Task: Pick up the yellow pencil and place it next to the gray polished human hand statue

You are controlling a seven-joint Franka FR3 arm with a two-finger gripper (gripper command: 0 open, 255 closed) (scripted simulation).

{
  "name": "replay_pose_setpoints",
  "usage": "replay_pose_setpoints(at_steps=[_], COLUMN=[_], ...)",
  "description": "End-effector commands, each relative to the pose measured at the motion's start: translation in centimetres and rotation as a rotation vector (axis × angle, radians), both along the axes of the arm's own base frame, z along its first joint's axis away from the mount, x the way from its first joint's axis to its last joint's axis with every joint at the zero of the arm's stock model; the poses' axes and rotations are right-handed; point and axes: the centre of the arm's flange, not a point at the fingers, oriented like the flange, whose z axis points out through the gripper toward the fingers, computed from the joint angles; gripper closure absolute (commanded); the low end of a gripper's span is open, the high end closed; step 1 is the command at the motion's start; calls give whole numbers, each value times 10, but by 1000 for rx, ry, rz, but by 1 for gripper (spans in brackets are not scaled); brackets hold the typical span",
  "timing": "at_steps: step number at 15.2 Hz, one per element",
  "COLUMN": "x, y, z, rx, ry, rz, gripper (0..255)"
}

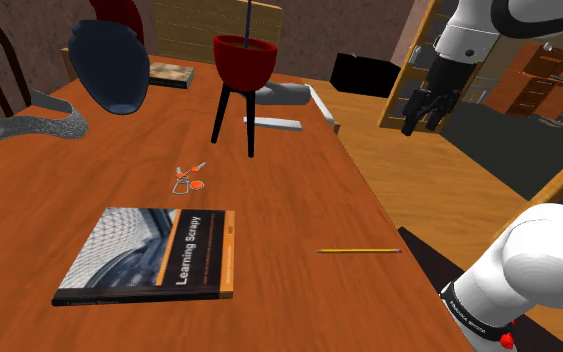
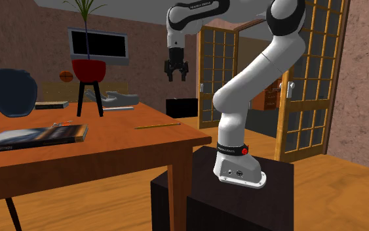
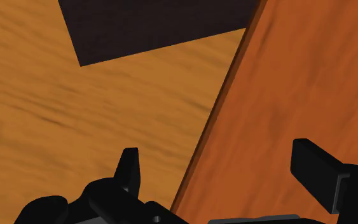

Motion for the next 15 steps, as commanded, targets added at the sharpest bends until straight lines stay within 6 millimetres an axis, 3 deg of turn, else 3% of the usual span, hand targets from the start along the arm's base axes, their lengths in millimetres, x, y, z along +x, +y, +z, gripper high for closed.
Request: replay_pose_setpoints(at_steps=[1,8,15], x=[0,31,37], y=[0,83,172], z=[0,-31,-64], rx=[0,-9,-18], ry=[0,24,48], rz=[0,291,582], gripper=[0,0,0])
